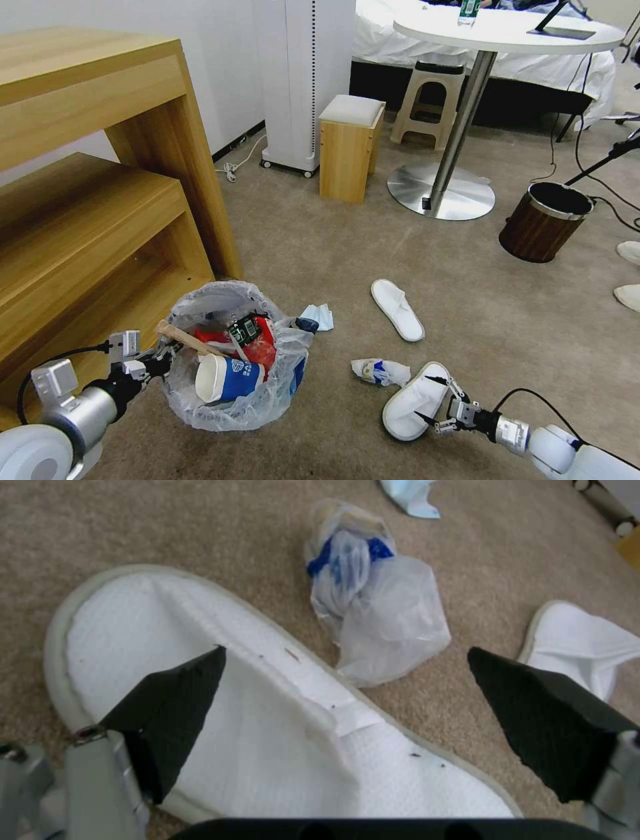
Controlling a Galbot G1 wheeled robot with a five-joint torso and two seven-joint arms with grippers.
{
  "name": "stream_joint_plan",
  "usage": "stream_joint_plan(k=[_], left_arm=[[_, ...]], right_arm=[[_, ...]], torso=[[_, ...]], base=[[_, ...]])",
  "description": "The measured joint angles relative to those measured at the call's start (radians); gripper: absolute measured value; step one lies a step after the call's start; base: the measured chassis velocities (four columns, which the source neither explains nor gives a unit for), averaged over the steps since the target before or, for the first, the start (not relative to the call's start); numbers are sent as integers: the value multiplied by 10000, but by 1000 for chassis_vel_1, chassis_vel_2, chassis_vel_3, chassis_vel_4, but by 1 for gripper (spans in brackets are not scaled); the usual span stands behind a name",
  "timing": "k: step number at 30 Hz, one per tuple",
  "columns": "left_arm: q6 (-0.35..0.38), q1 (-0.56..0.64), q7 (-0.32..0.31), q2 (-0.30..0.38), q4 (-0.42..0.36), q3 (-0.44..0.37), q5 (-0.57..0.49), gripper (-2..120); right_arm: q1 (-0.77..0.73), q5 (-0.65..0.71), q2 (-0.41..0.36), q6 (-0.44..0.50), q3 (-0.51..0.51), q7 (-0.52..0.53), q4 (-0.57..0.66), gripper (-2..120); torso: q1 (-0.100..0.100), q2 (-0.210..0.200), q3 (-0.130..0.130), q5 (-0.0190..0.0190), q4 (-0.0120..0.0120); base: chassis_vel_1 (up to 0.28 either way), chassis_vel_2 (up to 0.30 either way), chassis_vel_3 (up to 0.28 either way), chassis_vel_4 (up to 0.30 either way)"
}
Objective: Pick up the trash bin and place the garbage on the floor into it.
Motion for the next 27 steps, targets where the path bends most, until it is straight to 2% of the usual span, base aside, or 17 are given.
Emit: stream_joint_plan(k=[12, 27], left_arm=[[0, 1, -1, -200, -107, -7, 104, 0], [0, 38, 0, -412, -177, -34, 237, 0]], right_arm=[[189, -120, 196, 6, -309, -162, -319, 84], [498, -152, 622, 13, -681, -335, -1047, 84]], torso=[[0, 0, 0, 1, -1], [0, 0, 0, 0, -1]], base=[[0, 0, 0, 0], [0, 0, 0, 0]])
